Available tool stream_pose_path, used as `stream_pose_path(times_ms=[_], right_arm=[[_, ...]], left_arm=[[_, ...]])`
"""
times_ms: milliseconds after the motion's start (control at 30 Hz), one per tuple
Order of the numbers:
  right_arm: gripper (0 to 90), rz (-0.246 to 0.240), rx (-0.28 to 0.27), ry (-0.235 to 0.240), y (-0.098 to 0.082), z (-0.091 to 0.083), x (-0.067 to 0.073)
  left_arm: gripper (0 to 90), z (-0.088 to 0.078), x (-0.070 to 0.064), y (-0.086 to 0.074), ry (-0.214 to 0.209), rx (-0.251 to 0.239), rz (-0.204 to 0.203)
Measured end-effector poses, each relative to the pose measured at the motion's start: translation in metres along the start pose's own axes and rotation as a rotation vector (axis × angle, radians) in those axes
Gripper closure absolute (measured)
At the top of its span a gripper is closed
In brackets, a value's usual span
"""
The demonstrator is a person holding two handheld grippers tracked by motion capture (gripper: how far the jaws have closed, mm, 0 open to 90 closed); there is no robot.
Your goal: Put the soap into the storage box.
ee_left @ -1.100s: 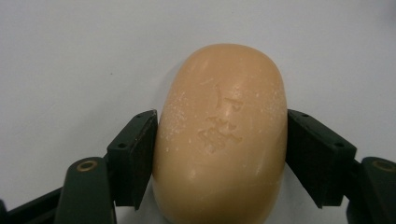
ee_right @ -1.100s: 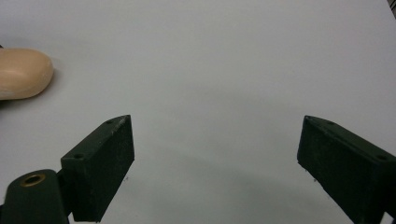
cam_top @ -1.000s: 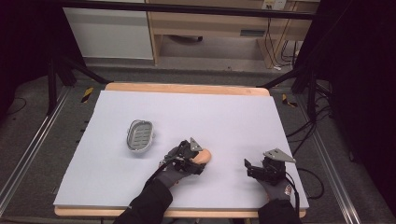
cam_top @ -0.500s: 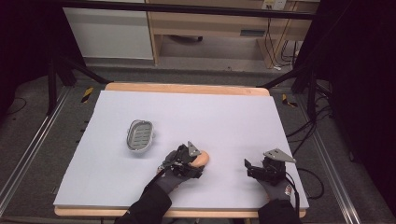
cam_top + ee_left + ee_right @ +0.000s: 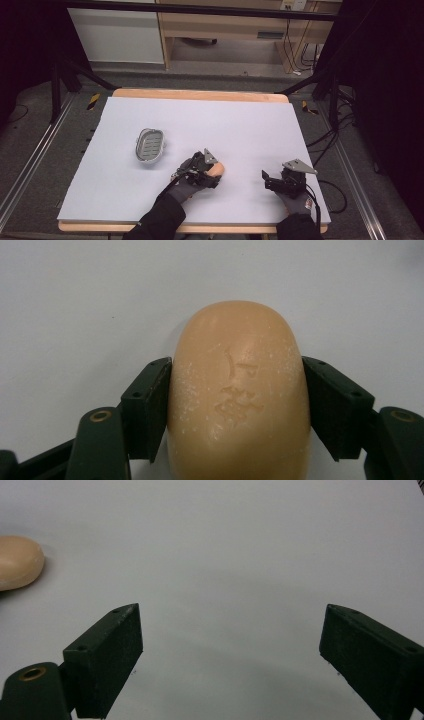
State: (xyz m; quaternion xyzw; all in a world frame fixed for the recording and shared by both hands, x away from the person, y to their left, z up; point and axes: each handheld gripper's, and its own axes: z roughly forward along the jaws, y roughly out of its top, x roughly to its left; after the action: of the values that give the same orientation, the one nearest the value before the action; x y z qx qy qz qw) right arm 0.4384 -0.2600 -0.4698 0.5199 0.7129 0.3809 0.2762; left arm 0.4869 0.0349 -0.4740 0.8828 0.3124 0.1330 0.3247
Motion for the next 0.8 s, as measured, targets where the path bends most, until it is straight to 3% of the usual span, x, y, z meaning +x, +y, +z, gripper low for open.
stream_pose_path(times_ms=[233, 400, 800], right_arm=[[10.4, -0.004, 0.004, 0.004, 0.0, 0.001, 0.0], [10.4, -0.002, 0.004, 0.003, 0.0, 0.0, 0.0], [10.4, -0.001, 0.004, 0.001, 0.0, 0.0, 0.0]], left_arm=[[31.8, -0.005, 0.0, 0.002, 0.0, -0.012, -0.024], [31.8, -0.027, 0.004, 0.006, 0.008, -0.064, -0.047], [31.8, -0.066, 0.018, 0.002, 0.066, -0.121, -0.076]])
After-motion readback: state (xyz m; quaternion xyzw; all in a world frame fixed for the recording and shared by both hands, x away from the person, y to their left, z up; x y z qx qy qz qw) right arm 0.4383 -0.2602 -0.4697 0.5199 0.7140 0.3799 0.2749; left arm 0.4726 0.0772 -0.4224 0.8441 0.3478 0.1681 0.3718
